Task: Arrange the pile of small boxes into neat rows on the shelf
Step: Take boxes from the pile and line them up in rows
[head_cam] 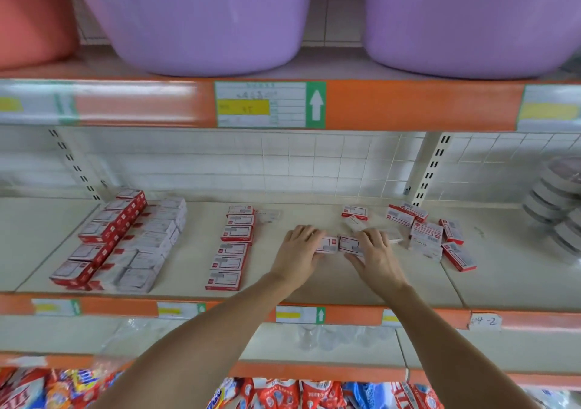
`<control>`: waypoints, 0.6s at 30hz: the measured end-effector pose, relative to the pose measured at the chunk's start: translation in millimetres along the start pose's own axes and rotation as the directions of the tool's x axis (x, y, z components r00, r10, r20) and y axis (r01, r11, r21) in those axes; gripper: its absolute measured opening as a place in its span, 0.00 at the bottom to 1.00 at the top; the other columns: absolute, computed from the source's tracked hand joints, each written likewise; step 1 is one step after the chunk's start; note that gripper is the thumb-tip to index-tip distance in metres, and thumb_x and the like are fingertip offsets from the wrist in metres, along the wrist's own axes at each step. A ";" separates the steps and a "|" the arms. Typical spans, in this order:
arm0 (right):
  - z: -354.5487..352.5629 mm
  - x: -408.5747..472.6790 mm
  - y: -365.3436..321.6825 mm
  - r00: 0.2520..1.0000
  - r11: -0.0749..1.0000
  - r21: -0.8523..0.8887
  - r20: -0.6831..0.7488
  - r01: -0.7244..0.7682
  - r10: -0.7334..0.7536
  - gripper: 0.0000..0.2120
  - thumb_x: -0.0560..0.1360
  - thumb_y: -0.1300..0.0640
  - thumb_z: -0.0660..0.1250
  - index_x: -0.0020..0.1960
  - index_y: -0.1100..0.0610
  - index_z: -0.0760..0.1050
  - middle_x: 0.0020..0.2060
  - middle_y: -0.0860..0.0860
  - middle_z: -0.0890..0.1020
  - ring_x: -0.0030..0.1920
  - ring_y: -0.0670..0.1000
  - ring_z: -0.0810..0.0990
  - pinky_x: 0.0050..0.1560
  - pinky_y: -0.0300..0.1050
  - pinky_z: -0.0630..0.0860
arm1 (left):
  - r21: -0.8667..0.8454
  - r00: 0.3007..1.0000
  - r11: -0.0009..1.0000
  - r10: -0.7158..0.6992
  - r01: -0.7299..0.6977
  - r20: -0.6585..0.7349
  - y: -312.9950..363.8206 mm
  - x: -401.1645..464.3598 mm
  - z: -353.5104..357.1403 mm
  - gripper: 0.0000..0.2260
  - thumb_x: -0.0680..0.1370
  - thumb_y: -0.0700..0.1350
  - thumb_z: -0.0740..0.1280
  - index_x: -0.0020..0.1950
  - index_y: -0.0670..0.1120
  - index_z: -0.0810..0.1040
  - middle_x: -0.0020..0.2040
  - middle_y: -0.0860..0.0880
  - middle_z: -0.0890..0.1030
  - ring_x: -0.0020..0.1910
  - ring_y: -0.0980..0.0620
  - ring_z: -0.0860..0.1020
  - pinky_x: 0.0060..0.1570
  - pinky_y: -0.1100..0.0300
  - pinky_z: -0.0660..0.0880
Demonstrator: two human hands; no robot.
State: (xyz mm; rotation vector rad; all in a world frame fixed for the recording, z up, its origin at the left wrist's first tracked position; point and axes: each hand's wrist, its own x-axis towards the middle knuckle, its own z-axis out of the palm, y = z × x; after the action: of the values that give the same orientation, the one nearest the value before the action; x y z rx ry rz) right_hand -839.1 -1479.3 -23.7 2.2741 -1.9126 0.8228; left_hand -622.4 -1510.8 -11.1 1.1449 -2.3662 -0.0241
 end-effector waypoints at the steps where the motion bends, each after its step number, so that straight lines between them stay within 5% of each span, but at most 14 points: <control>1: 5.0 4.5 -9.5 1.000 1.000 0.016 -0.002 0.006 -0.006 0.23 0.71 0.53 0.76 0.63 0.59 0.74 0.53 0.55 0.74 0.54 0.57 0.72 0.55 0.53 0.75 | 0.000 1.000 1.000 -0.018 0.018 -0.010 -8.8 -4.5 -6.8 0.19 0.72 0.41 0.73 0.62 0.45 0.76 0.58 0.47 0.76 0.58 0.45 0.73 0.55 0.50 0.74; 9: 35.9 28.8 -100.1 1.000 0.990 0.141 0.009 -0.011 0.010 0.20 0.66 0.56 0.79 0.55 0.57 0.77 0.50 0.53 0.76 0.51 0.57 0.72 0.49 0.50 0.75 | -0.041 0.980 0.982 -0.184 0.182 -0.068 -73.8 -51.4 -55.8 0.23 0.65 0.46 0.80 0.58 0.46 0.80 0.53 0.48 0.76 0.53 0.44 0.74 0.53 0.50 0.76; 18: 62.2 27.6 -160.9 0.996 0.986 0.158 0.083 -0.045 0.032 0.21 0.66 0.53 0.80 0.55 0.58 0.78 0.49 0.52 0.77 0.52 0.56 0.73 0.49 0.50 0.76 | -0.053 0.963 0.966 -0.258 0.255 -0.077 -118.9 -100.3 -84.0 0.19 0.71 0.45 0.73 0.61 0.48 0.79 0.53 0.49 0.76 0.51 0.46 0.71 0.54 0.53 0.72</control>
State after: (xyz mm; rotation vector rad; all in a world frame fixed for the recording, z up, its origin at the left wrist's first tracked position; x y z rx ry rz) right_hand -664.9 -1490.5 -18.7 2.4024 -1.9986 0.9355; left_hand -446.1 -1496.7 -8.7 1.3966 -2.1207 -0.1134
